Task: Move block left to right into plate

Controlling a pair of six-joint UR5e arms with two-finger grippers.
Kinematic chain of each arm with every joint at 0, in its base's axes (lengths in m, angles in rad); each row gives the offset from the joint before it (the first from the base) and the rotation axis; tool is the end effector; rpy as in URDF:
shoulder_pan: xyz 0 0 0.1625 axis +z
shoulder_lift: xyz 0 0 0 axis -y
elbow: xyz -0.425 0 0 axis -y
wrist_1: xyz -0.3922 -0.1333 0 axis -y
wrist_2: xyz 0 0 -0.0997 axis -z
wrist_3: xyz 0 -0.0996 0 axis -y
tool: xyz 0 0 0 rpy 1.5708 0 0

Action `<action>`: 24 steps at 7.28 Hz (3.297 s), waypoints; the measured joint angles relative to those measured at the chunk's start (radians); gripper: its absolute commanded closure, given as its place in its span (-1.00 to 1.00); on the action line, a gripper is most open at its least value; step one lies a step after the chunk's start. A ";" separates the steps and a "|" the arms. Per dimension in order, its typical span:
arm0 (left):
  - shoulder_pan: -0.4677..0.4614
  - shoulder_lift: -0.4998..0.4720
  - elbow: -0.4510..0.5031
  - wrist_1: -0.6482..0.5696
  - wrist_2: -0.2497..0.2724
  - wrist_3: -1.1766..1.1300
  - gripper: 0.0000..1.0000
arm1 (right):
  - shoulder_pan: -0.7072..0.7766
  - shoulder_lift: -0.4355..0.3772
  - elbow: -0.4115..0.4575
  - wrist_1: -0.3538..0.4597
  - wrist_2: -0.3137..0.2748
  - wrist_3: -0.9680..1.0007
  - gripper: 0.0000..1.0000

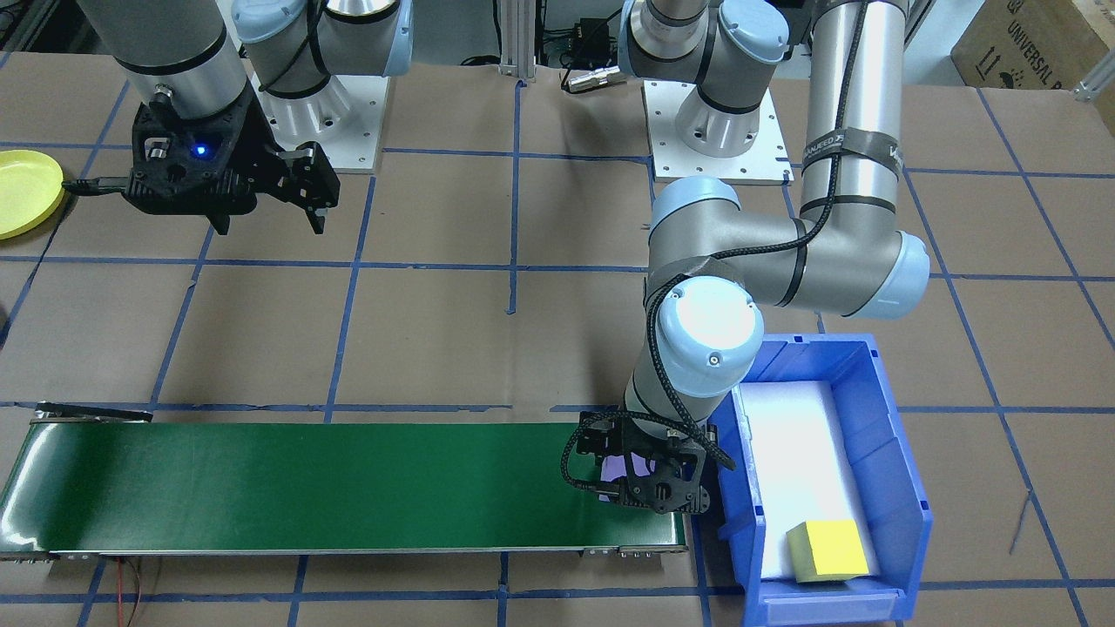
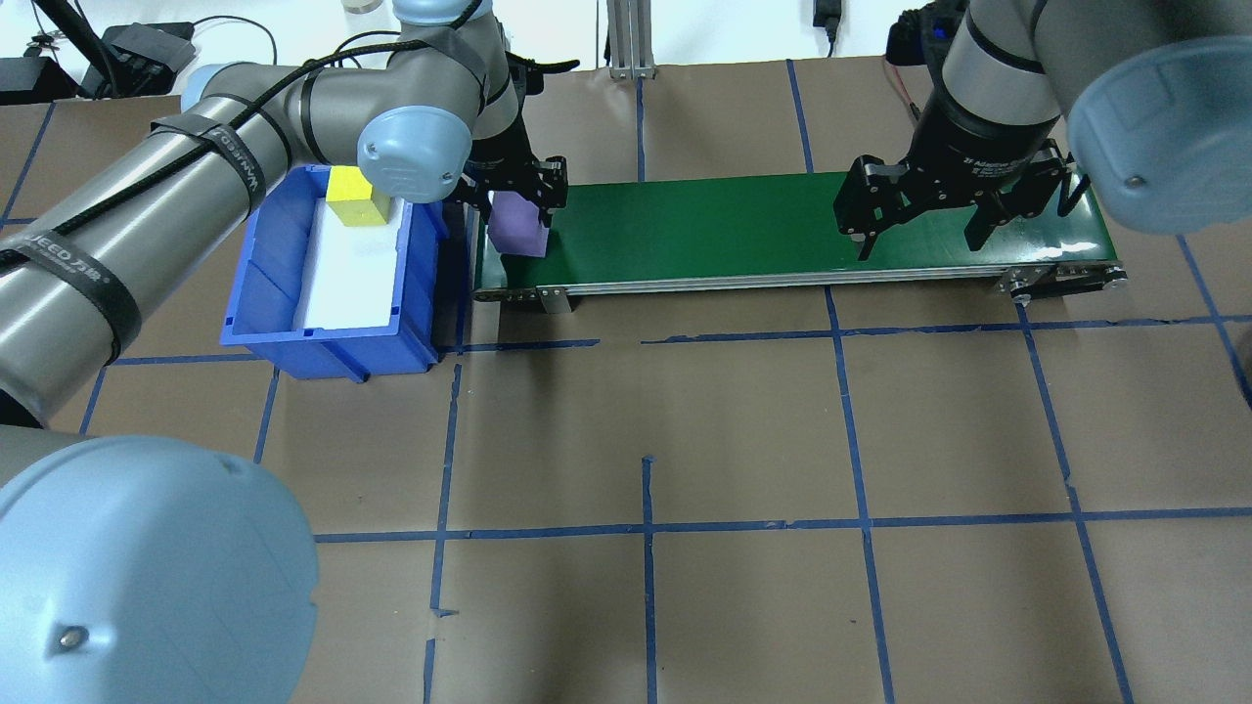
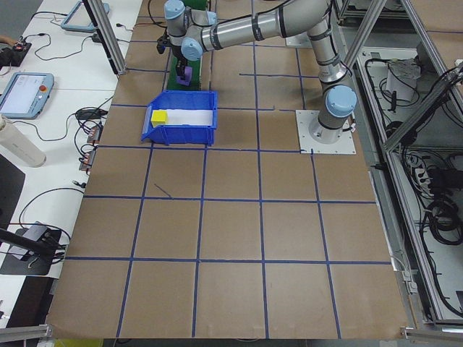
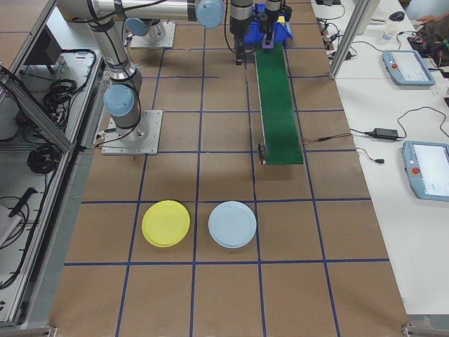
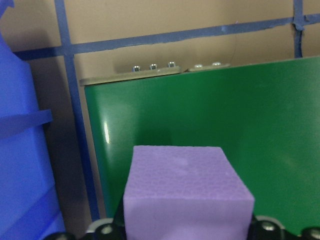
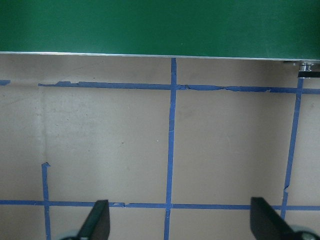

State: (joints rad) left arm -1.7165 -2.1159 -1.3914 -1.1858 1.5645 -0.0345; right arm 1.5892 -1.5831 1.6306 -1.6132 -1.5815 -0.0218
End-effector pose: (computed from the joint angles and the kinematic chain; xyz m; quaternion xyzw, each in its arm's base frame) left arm -0.2324 -0.6615 0.2880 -0.0556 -0.9984 0.0093 0.0040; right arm 0.1412 -0.4832 0.4687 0.0201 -0.9998 -0.0026 0.0053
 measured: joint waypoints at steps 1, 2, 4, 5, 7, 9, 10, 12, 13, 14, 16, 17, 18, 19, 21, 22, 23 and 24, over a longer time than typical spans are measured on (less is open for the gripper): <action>0.002 0.017 -0.002 -0.001 0.000 0.008 -1.00 | 0.000 0.000 0.000 0.000 0.000 0.000 -1.00; 0.015 0.046 -0.006 -0.005 0.003 0.023 -1.00 | 0.000 0.000 0.000 0.000 0.000 0.000 -1.00; 0.087 0.087 -0.008 -0.013 0.007 0.112 -1.00 | 0.001 0.002 0.001 -0.001 0.007 -0.002 -1.00; 0.139 0.093 -0.002 -0.012 0.008 0.212 -1.00 | 0.002 0.003 0.006 -0.013 0.013 -0.002 -1.00; 0.238 0.091 0.002 -0.006 0.005 0.433 -1.00 | 0.002 0.009 0.034 -0.081 0.024 -0.002 -1.00; 0.336 0.070 0.003 0.000 0.002 0.752 -1.00 | -0.005 0.031 0.048 -0.115 0.041 -0.006 -1.00; 0.355 0.052 0.008 0.005 0.007 0.899 -1.00 | -0.011 0.064 0.047 -0.164 0.057 -0.006 -1.00; 0.364 0.013 0.011 0.032 0.007 1.177 -0.96 | -0.017 0.173 0.027 -0.316 0.115 0.001 -1.00; 0.365 0.004 0.011 0.040 0.008 1.356 -0.97 | -0.018 0.228 0.004 -0.371 0.152 0.032 -1.00; 0.366 -0.005 0.014 0.049 0.009 1.518 -0.97 | -0.018 0.279 -0.026 -0.407 0.196 0.084 -1.00; 0.366 -0.038 0.046 0.080 0.012 1.682 -0.97 | -0.019 0.372 -0.090 -0.461 0.269 0.174 -1.00; 0.365 -0.055 0.068 0.104 0.015 1.729 -0.97 | -0.019 0.412 -0.125 -0.477 0.307 0.225 -1.00; 0.360 -0.069 0.080 0.120 0.015 1.752 -0.97 | -0.020 0.447 -0.152 -0.483 0.337 0.273 -1.00; 0.348 -0.084 0.084 0.136 0.011 1.761 -0.98 | -0.020 0.470 -0.160 -0.485 0.351 0.298 -1.00; 0.328 -0.112 0.077 0.155 0.008 1.766 -0.98 | -0.020 0.484 -0.145 -0.485 0.356 0.347 -1.00; 0.325 -0.123 0.069 0.153 0.008 1.766 -0.96 | -0.020 0.486 -0.136 -0.484 0.357 0.379 -1.00; 0.324 -0.136 0.064 0.147 -0.007 1.766 -0.96 | -0.020 0.488 -0.132 -0.484 0.357 0.398 -1.00; 0.324 -0.149 0.060 0.142 -0.032 1.767 -0.73 | -0.020 0.489 -0.131 -0.483 0.358 0.407 -1.00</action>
State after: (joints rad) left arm -1.3926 -2.2646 -1.3310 -1.0439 1.5329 1.7326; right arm 1.5693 -1.0937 1.5000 -2.0966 -1.2234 0.3855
